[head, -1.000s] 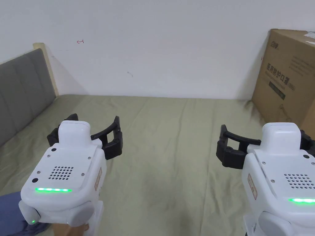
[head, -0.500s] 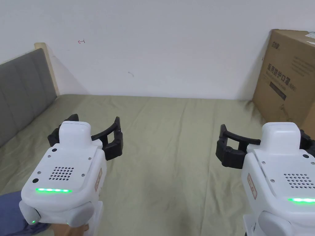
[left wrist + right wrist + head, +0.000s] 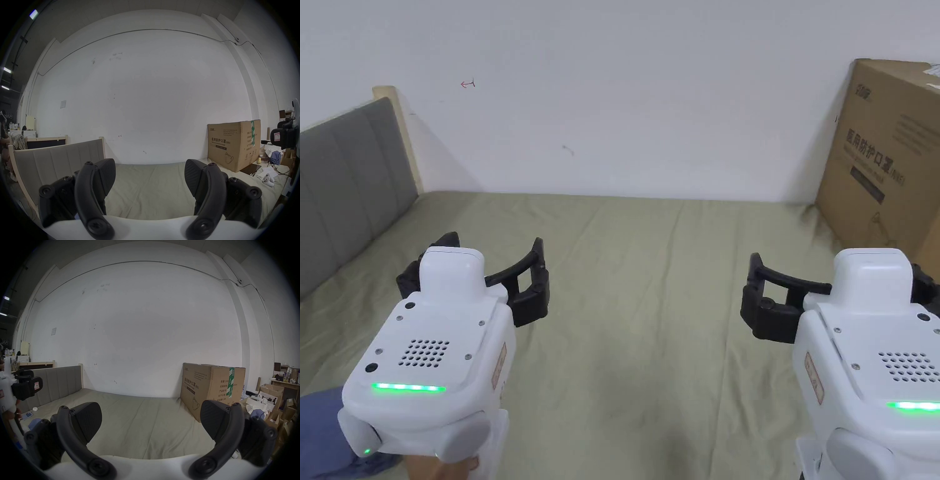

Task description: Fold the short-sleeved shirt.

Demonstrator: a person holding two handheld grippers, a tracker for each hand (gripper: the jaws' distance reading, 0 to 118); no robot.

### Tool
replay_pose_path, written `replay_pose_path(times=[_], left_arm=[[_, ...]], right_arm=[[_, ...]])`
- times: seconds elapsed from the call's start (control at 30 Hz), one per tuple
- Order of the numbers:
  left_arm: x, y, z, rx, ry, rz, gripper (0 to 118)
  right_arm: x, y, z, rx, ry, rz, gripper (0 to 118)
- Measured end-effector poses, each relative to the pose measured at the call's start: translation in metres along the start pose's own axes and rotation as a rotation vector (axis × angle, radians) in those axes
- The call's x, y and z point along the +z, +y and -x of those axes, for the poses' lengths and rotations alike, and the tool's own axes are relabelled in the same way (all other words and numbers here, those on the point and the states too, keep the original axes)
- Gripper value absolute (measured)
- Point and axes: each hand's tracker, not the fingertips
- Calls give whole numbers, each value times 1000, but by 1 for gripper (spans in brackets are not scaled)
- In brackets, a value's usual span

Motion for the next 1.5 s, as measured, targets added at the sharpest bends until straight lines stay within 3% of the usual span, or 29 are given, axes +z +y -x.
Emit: replay_pose_path(times=[0.6,0.7,0.8,0.97,1.13,1.5], left_arm=[[1,0,4,-1,-4,-5,89],[2,1,5,3,-4,-6,89],[2,1,6,3,-2,-8,89],[4,1,7,12,1,-10,89],[4,1,8,17,-1,-10,89],[4,1,8,16,-1,-10,89]], right_arm=[[-9,11,4,-33,-33,113,118],[-17,16,4,-82,-42,228,118],[-26,23,1,-191,-85,409,118],[-38,25,-1,-211,-97,589,118],[-41,23,2,-211,-135,627,118],[-38,22,2,-182,-89,592,115]])
